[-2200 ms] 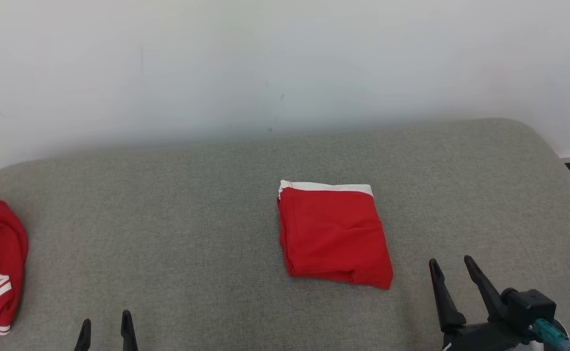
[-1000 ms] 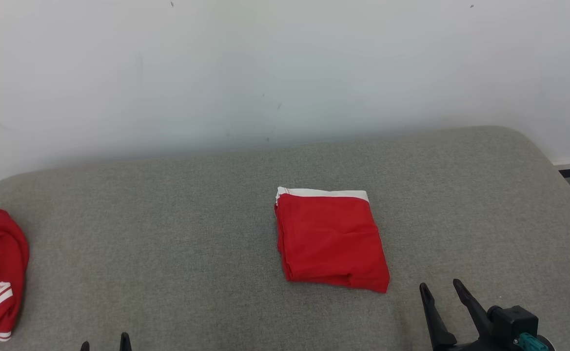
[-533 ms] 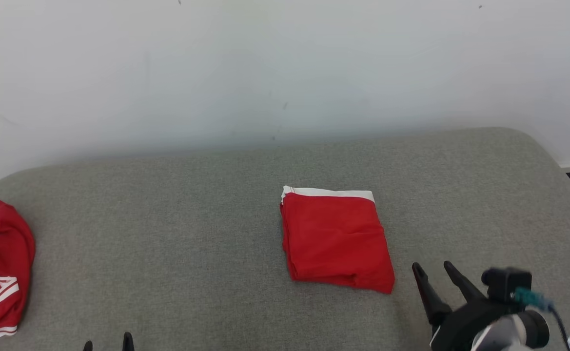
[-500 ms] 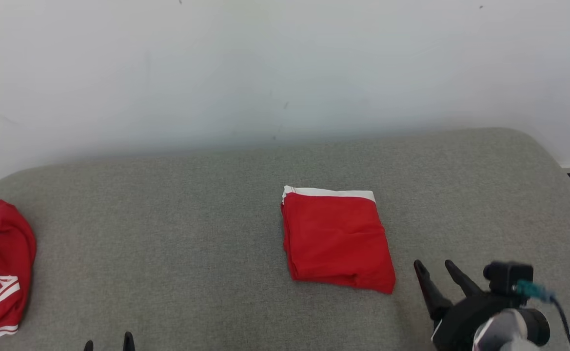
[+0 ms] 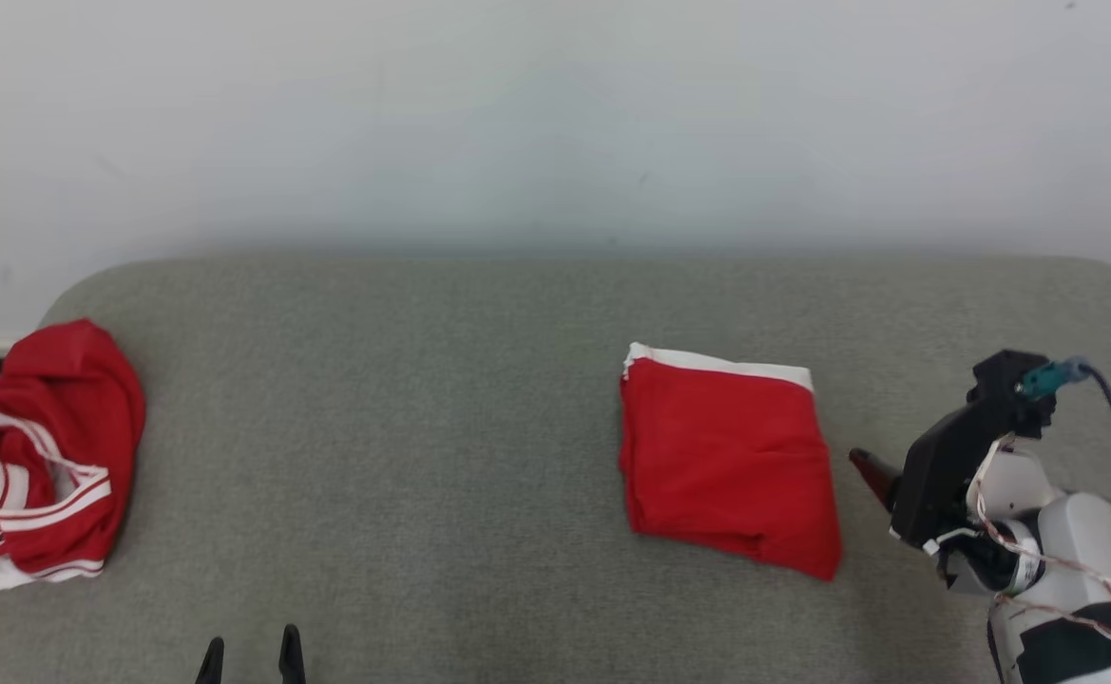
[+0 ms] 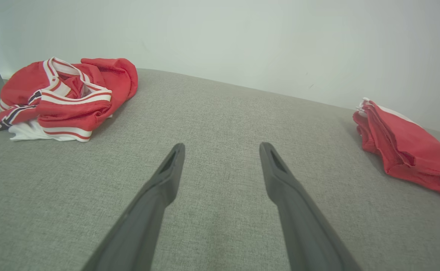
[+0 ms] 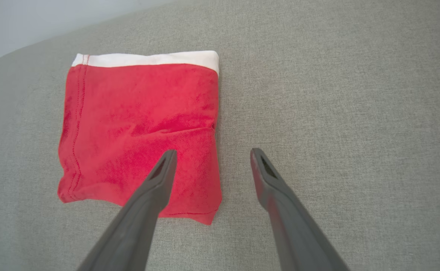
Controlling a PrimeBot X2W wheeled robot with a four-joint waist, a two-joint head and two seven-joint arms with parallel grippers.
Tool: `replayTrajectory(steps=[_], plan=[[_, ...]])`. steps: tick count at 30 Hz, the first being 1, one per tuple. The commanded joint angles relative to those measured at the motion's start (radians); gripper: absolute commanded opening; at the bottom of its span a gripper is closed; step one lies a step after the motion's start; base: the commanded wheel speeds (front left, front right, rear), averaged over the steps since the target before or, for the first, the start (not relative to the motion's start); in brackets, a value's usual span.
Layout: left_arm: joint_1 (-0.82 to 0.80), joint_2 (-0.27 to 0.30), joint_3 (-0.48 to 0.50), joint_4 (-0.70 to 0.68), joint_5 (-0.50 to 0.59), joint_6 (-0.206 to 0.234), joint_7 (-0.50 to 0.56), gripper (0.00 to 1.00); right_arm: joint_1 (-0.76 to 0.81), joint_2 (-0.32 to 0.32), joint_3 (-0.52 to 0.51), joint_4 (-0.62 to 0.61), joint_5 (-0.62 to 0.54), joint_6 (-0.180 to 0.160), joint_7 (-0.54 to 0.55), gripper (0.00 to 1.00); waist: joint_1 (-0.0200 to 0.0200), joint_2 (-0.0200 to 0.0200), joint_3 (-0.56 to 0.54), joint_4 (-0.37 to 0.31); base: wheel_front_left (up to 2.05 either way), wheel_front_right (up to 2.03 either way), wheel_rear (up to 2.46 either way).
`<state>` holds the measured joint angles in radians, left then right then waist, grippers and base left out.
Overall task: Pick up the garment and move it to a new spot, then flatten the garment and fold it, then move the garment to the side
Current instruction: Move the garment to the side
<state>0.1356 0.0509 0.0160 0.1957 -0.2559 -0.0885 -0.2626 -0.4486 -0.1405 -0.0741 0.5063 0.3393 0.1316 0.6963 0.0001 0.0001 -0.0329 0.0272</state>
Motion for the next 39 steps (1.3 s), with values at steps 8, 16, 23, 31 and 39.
replayTrajectory(steps=[8, 16, 23, 31, 39], plan=[[-0.058, -0.001, -0.019, -0.019, -0.009, -0.004, -0.003, 1.00, -0.104, 0.008, -0.122, 0.077, -0.139, -0.002, 0.074, 1.00, -0.0001, -0.0001, 0.119, 0.135, 0.00, 0.00, 0.00], [-0.082, -0.001, -0.038, -0.026, -0.012, -0.002, -0.003, 1.00, -0.118, 0.017, -0.213, 0.122, -0.187, -0.002, 0.083, 1.00, -0.0001, -0.0001, 0.168, 0.193, 0.00, 0.00, 0.00], [-0.092, -0.001, -0.046, -0.028, -0.016, -0.004, -0.003, 1.00, -0.120, 0.022, -0.203, 0.157, -0.210, -0.002, 0.127, 0.60, -0.0001, -0.0001, 0.204, 0.204, 0.00, 0.00, 0.00], [-0.109, -0.001, -0.058, -0.046, -0.008, 0.000, -0.003, 1.00, -0.135, -0.056, -0.091, 0.117, -0.222, -0.003, 0.150, 0.00, -0.0001, -0.0001, 0.241, 0.148, 0.00, 0.00, 0.00], [-0.140, -0.001, -0.047, -0.083, 0.013, -0.008, -0.003, 1.00, -0.196, -0.142, 0.081, 0.032, -0.187, -0.002, 0.147, 0.00, -0.0001, -0.0001, 0.289, -0.007, 0.00, 0.00, 0.00]])
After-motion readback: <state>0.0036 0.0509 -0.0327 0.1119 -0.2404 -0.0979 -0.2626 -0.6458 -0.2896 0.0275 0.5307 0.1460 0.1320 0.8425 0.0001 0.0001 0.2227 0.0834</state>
